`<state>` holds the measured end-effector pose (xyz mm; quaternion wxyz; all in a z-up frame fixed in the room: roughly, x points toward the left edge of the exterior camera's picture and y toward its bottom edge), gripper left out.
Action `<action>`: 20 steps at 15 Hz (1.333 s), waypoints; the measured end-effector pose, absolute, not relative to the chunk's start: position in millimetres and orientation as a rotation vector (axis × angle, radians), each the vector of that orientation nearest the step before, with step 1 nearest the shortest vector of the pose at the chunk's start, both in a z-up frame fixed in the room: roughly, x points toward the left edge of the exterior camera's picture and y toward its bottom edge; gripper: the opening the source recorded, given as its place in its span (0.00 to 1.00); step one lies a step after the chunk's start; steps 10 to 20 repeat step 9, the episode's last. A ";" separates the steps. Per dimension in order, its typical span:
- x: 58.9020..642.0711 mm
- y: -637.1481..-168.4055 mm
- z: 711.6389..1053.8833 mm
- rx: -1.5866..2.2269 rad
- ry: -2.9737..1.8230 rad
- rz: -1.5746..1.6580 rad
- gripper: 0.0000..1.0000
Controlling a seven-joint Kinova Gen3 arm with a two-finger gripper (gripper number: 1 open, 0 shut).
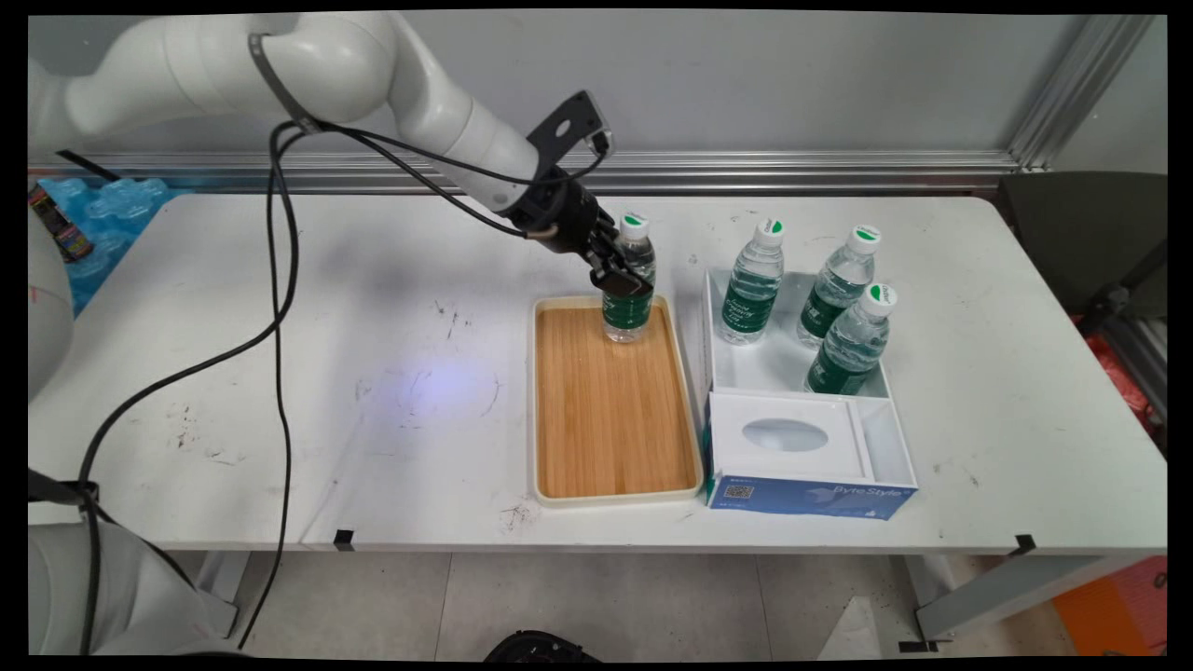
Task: Place the picked object on the tray
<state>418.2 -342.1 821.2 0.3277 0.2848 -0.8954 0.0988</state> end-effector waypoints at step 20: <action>413.9 -349.7 808.2 0.728 -2.348 0.242 1.00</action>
